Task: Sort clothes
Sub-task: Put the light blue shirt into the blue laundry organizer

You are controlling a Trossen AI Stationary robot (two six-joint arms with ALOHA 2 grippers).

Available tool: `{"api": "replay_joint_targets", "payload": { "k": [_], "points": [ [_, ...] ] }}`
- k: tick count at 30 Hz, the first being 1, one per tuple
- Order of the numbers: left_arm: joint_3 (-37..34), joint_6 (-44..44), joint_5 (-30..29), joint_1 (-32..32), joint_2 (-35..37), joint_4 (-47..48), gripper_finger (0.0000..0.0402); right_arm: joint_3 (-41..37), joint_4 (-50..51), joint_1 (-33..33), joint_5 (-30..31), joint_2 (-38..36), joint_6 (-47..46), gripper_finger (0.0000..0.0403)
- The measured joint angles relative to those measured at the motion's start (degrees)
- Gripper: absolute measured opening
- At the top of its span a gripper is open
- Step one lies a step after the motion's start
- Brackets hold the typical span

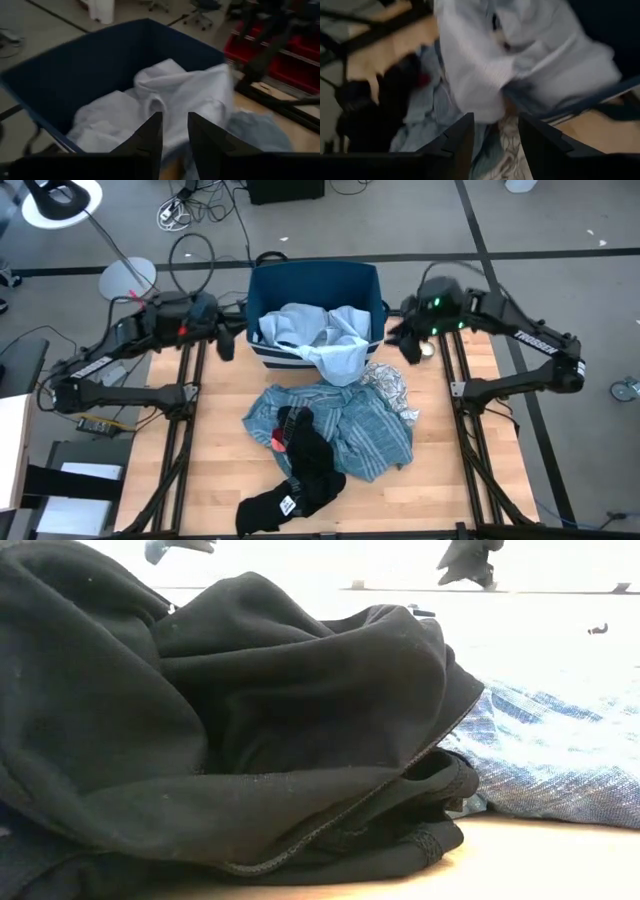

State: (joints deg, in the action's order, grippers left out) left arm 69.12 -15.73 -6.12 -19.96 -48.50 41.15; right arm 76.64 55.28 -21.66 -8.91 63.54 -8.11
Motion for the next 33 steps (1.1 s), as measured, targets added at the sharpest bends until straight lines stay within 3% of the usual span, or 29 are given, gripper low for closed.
{"api": "replay_joint_targets", "payload": {
  "k": [9,15,24,29,33],
  "points": [
    [-18.4,-7.9,-3.1,10.2,15.6,-6.8,0.0097,-24.6,-25.1,13.4,11.0,-8.0,-7.4,0.0140],
    [-29.7,-9.9,-5.5,15.2,23.4,-11.1,0.0094,-34.1,-39.2,19.7,23.5,-6.3,-7.1,0.0121],
    [-41.5,-9.2,-10.7,25.3,23.7,-28.0,0.0092,-34.5,-56.1,19.9,28.0,4.8,-4.0,0.0099],
    [-42.4,-12.3,-16.1,32.5,22.1,-28.7,0.0092,-32.2,-63.5,22.2,28.2,9.1,3.0,0.0016],
    [-42.4,-13.4,-22.6,39.0,19.0,-30.6,0.0092,-24.7,-62.8,24.2,29.6,9.5,8.3,0.0005]
  ]
}}
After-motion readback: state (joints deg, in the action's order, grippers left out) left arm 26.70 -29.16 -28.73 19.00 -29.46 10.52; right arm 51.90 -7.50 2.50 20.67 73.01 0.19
